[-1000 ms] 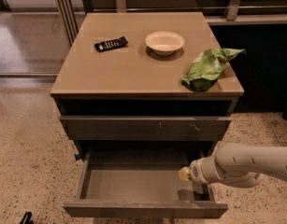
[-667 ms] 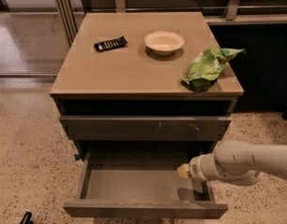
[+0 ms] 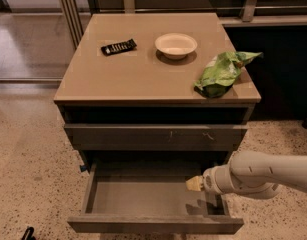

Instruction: Open middle drawer

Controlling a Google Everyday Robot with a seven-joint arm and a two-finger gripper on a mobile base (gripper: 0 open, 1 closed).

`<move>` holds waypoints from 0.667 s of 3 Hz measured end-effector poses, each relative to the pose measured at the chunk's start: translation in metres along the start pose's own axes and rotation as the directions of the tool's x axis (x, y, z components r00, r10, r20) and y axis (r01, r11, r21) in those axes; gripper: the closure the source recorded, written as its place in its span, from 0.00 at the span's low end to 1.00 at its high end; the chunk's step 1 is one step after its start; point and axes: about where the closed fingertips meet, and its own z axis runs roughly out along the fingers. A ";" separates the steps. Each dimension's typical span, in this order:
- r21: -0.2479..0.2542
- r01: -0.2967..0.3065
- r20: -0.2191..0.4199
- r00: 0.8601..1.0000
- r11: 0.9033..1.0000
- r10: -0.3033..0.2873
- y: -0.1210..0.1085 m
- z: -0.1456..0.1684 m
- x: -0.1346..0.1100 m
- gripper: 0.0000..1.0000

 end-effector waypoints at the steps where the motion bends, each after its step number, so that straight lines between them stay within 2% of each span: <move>1: 0.000 0.000 0.000 1.000 1.000 0.000 0.000 0.000 0.000 0.00; 2: 0.000 0.000 0.000 1.000 1.000 0.000 0.000 0.000 0.000 0.00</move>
Offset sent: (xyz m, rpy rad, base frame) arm 0.0000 0.0000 0.0000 0.0000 0.0000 0.0000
